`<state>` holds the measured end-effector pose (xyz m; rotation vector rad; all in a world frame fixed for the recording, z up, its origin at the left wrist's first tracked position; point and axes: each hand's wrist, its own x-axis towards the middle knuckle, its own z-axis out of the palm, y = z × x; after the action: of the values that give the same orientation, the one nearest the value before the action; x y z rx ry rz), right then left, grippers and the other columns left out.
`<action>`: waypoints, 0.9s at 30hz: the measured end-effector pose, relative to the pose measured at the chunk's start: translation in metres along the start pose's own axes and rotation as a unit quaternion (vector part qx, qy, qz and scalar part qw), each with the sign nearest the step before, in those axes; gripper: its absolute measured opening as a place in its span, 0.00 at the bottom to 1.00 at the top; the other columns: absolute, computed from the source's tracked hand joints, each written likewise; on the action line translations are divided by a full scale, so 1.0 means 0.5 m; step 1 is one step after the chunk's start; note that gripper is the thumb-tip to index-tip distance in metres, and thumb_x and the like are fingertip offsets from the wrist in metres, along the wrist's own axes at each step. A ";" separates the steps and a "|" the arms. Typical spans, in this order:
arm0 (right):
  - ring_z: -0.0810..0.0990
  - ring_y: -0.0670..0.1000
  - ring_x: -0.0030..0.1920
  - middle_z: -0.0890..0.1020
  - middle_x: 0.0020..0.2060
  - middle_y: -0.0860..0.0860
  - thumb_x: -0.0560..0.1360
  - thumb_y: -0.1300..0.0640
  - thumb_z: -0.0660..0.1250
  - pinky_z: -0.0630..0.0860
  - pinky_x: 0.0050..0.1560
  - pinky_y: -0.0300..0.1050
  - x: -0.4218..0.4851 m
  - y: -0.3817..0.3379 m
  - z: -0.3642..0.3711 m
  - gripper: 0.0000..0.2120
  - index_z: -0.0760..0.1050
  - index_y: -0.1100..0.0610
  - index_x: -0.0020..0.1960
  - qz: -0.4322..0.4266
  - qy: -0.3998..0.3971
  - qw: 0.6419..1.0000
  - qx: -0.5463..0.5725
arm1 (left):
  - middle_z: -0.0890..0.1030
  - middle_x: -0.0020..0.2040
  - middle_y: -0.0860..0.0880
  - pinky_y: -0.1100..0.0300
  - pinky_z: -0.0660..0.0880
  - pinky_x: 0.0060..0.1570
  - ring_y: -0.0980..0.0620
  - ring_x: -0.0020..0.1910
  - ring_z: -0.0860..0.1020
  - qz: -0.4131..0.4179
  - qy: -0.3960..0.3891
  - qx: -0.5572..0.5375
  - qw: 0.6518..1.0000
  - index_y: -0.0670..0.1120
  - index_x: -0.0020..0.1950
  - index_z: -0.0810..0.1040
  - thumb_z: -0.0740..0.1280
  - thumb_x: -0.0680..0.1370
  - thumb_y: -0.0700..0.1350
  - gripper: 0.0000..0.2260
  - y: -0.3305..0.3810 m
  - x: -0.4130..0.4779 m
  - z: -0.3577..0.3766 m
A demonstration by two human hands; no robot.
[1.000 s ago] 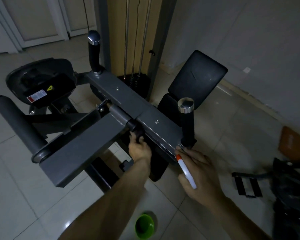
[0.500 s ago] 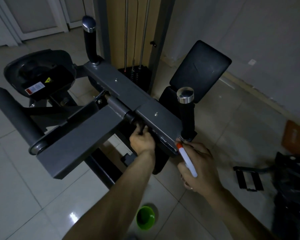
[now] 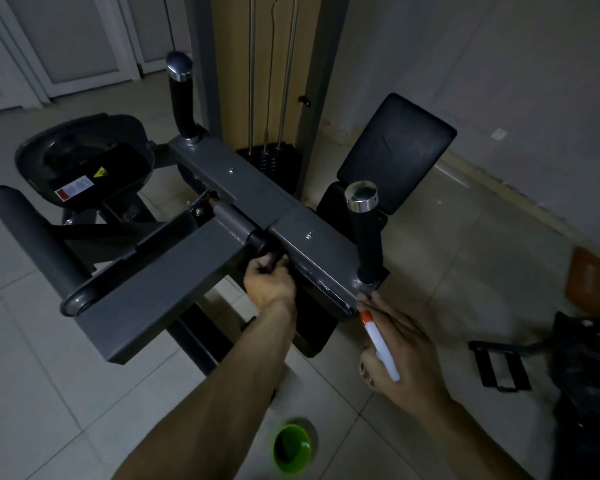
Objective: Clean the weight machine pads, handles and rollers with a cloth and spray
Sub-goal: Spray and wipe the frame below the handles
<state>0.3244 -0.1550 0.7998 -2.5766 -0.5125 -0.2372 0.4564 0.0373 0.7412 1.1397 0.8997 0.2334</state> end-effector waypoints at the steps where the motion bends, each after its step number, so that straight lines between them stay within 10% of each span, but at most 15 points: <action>1: 0.72 0.49 0.74 0.74 0.73 0.50 0.78 0.56 0.66 0.68 0.73 0.44 -0.008 0.008 -0.003 0.27 0.70 0.56 0.76 -0.001 -0.008 1.000 0.012 | 0.83 0.43 0.53 0.67 0.77 0.48 0.50 0.48 0.82 0.021 -0.032 0.014 0.999 0.52 0.41 0.78 0.73 0.74 0.35 0.12 -0.021 -0.021 0.002; 4: 0.72 0.47 0.72 0.75 0.72 0.51 0.81 0.57 0.66 0.67 0.73 0.42 -0.010 0.016 0.000 0.25 0.69 0.56 0.77 0.028 -0.006 0.999 0.033 | 0.83 0.51 0.49 0.56 0.78 0.59 0.51 0.52 0.82 0.115 -0.106 0.094 0.983 0.59 0.42 0.78 0.73 0.72 0.35 0.17 -0.087 -0.089 -0.028; 7: 0.78 0.43 0.51 0.77 0.51 0.50 0.87 0.46 0.55 0.77 0.58 0.31 -0.010 0.044 0.029 0.13 0.72 0.54 0.61 0.056 0.007 0.998 0.026 | 0.82 0.54 0.50 0.53 0.77 0.63 0.52 0.54 0.81 0.175 -0.131 0.155 0.964 0.59 0.48 0.79 0.74 0.74 0.35 0.17 -0.074 -0.077 -0.048; 9: 0.76 0.39 0.39 0.71 0.33 0.43 0.81 0.57 0.65 0.80 0.43 0.34 -0.014 0.045 0.031 0.03 0.72 0.54 0.53 0.097 -0.007 0.995 0.033 | 0.81 0.56 0.51 0.51 0.77 0.64 0.52 0.56 0.81 0.160 -0.103 0.158 0.969 0.59 0.51 0.80 0.74 0.75 0.38 0.15 -0.053 -0.042 -0.048; 11: 0.72 0.30 0.34 0.69 0.27 0.37 0.65 0.71 0.72 0.69 0.39 0.19 -0.009 0.025 0.020 0.13 0.78 0.62 0.48 0.131 -0.023 0.988 0.073 | 0.81 0.57 0.51 0.52 0.78 0.64 0.51 0.56 0.80 0.138 -0.080 0.134 0.978 0.56 0.54 0.82 0.74 0.76 0.39 0.13 -0.039 -0.035 -0.039; 13: 0.70 0.34 0.33 0.74 0.28 0.44 0.60 0.74 0.74 0.69 0.43 0.17 -0.012 0.022 0.026 0.15 0.80 0.67 0.46 0.117 -0.010 0.992 0.057 | 0.79 0.56 0.52 0.61 0.77 0.61 0.54 0.55 0.79 0.141 -0.086 0.136 0.977 0.50 0.59 0.83 0.73 0.77 0.37 0.13 -0.050 -0.075 -0.033; 16: 0.79 0.48 0.46 0.81 0.45 0.53 0.75 0.66 0.68 0.83 0.55 0.50 -0.019 0.036 0.022 0.16 0.78 0.68 0.62 0.146 0.009 0.988 0.044 | 0.79 0.52 0.52 0.75 0.72 0.54 0.63 0.49 0.77 0.189 -0.155 0.176 0.953 0.45 0.59 0.85 0.72 0.76 0.34 0.13 -0.094 -0.161 -0.050; 19: 0.74 0.39 0.65 0.79 0.65 0.44 0.79 0.57 0.66 0.72 0.66 0.37 -0.020 0.008 -0.012 0.25 0.70 0.52 0.76 0.102 -0.014 0.992 0.071 | 0.80 0.51 0.53 0.71 0.75 0.56 0.66 0.49 0.78 0.234 -0.222 0.207 0.924 0.45 0.56 0.86 0.71 0.75 0.32 0.13 -0.117 -0.202 -0.077; 23: 0.73 0.35 0.34 0.72 0.34 0.35 0.71 0.61 0.67 0.74 0.40 0.42 -0.015 -0.001 0.010 0.17 0.72 0.48 0.57 0.142 0.033 0.988 0.048 | 0.80 0.57 0.52 0.66 0.74 0.61 0.56 0.55 0.79 0.177 -0.126 0.184 0.959 0.49 0.58 0.83 0.72 0.77 0.37 0.12 -0.069 -0.107 -0.063; 27: 0.74 0.32 0.37 0.74 0.38 0.27 0.71 0.67 0.71 0.69 0.41 0.32 -0.023 0.003 0.017 0.24 0.72 0.47 0.61 0.142 0.019 0.988 0.049 | 0.80 0.56 0.50 0.63 0.73 0.60 0.54 0.54 0.78 0.188 -0.148 0.195 0.951 0.48 0.56 0.83 0.71 0.76 0.34 0.13 -0.094 -0.149 -0.050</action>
<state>0.3152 -0.1554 0.7886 -2.5044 -0.1362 -0.1577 0.3782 -0.0097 0.7348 1.6669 0.4637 0.1916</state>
